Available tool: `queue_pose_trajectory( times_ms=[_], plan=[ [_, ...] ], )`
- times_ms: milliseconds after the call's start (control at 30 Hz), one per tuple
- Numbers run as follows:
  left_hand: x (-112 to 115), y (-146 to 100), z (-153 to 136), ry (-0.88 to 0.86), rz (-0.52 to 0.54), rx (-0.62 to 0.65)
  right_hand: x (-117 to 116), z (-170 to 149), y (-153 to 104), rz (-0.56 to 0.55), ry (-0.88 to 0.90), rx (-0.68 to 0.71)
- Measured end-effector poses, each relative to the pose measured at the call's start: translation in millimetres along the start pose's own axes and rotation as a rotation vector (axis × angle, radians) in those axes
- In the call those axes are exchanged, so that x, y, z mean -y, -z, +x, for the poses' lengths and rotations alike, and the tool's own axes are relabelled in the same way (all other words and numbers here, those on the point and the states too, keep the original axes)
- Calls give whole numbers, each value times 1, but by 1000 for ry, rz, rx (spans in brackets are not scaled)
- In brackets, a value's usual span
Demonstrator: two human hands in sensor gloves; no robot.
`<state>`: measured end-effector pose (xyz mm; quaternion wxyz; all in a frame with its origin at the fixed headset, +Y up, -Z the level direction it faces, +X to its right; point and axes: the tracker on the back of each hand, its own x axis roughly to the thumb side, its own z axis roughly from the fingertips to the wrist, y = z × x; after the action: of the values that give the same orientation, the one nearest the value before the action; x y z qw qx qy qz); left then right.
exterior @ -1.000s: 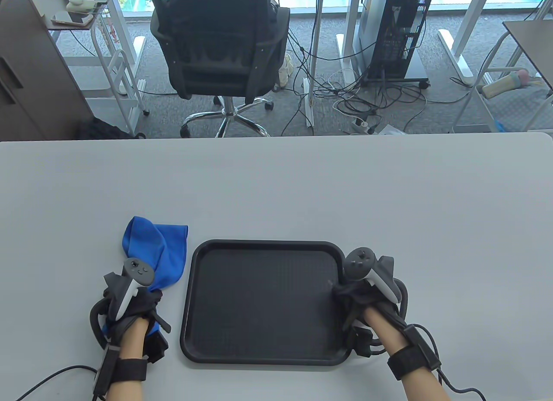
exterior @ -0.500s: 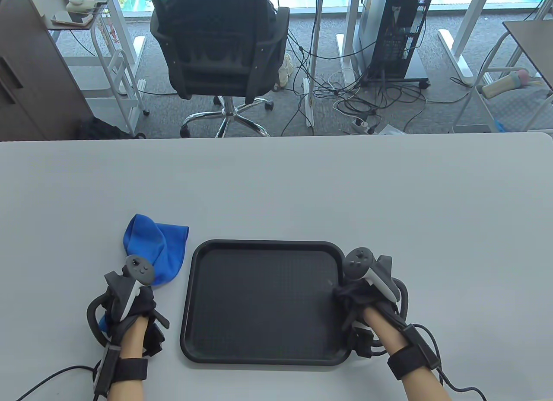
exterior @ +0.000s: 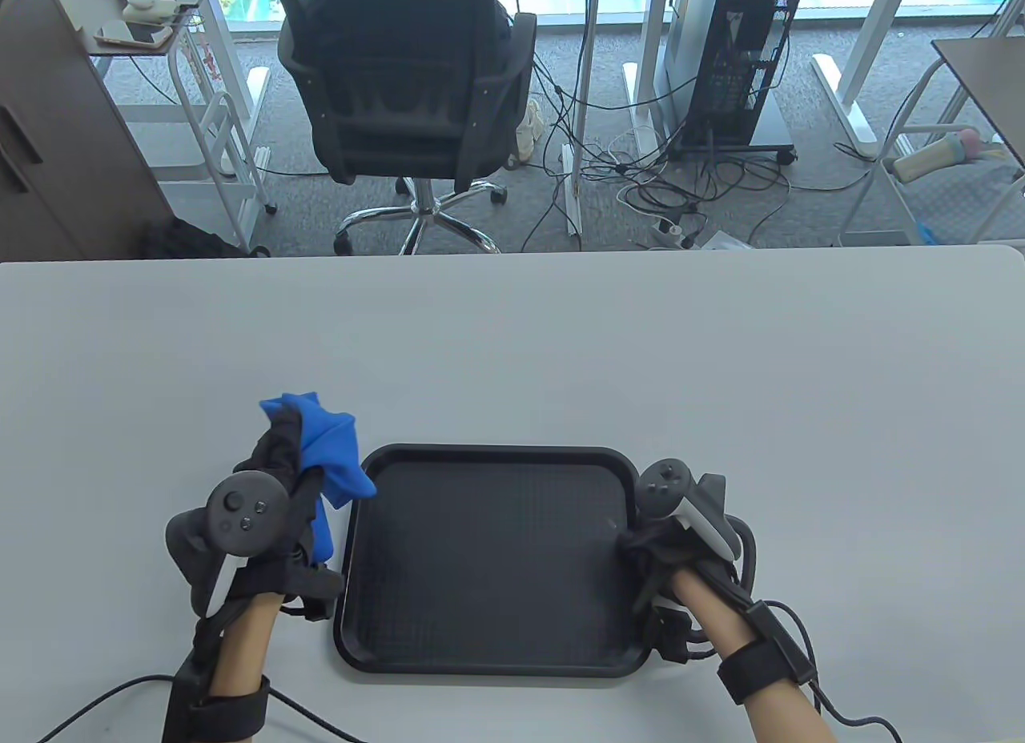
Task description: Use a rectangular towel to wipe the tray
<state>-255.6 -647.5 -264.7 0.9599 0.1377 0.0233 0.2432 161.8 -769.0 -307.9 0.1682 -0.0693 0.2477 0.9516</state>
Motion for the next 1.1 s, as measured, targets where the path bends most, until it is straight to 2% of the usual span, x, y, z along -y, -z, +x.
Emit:
queue_pose_trajectory(
  times_ms=[133,233,367,467,567,800,900,1100],
  plan=[
    [16,0,54,-2,-146,170,0,1,0,-8,-4,1],
    [39,5,101,56,-215,295,0,1,0,-11,1,2],
    [74,16,147,148,-269,372,0,0,0,-9,13,6],
    [104,25,168,255,-280,392,0,0,0,-6,18,6],
    [138,31,180,406,-318,419,0,0,1,-3,20,7],
    [215,27,192,608,-615,516,0,0,1,-4,13,7],
    [229,24,191,650,-660,536,0,0,1,-2,15,6],
    [227,22,183,668,-710,508,0,0,1,1,28,4]
  ],
)
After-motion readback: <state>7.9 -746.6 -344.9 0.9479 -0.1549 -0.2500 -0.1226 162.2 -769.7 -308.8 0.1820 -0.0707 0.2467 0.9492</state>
